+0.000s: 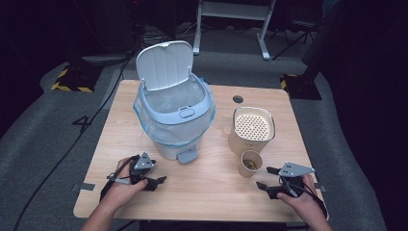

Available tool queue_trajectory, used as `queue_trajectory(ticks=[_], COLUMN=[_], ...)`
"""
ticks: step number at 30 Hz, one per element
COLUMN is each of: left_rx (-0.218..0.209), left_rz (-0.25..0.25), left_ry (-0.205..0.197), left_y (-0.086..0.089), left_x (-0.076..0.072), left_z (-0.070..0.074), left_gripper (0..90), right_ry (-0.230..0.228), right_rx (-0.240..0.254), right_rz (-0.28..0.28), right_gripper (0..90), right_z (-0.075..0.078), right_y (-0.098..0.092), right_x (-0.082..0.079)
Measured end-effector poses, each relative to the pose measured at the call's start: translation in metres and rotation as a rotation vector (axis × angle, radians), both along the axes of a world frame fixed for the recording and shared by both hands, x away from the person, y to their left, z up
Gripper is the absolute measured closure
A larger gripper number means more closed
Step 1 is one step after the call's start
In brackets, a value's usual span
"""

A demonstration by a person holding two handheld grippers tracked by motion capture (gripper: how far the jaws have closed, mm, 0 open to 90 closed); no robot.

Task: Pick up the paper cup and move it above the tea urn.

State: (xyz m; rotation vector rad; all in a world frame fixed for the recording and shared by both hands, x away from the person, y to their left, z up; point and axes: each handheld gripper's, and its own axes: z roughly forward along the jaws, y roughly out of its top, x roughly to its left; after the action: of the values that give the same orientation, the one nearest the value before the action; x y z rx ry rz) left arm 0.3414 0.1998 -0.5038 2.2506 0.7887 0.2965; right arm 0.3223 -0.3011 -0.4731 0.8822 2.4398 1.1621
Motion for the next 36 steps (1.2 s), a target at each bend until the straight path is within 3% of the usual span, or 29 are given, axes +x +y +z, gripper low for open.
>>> queue_trajectory(ticks=[8,11,13,16,25,29,36], left_rx=[0.002,0.001,0.002,0.002,0.001,0.001,0.001], left_rz=[0.002,0.002,0.002,0.002,0.003,0.002,0.002], left_ry=[0.000,0.001,-0.001,-0.001,0.000,0.001,0.001], left_y=[0.000,0.000,0.000,0.000,0.000,0.000,0.000], left_x=[0.000,0.000,0.000,0.000,0.000,0.000,0.000], left_z=[0.000,0.000,0.000,0.000,0.000,0.000,0.000], left_gripper=[23.8,23.7,23.7,23.7,23.6,23.5,23.5], right_ry=[-0.015,0.011,0.028,0.024,-0.037,-0.035,-0.043], right_rx=[0.038,0.069,0.102,0.117,0.120,0.144,0.125], right_rz=[-0.004,-0.002,-0.004,-0.005,-0.005,-0.016,0.031], right_gripper=[22.5,24.7,21.5,21.7,25.3,27.0,29.9], right_z=[-0.001,-0.007,-0.014,-0.017,-0.020,-0.022,-0.020], right_y=[0.010,0.014,0.016,0.019,0.037,0.038,0.037], right_x=[0.015,0.026,0.034,0.035,0.038,0.040,0.039])
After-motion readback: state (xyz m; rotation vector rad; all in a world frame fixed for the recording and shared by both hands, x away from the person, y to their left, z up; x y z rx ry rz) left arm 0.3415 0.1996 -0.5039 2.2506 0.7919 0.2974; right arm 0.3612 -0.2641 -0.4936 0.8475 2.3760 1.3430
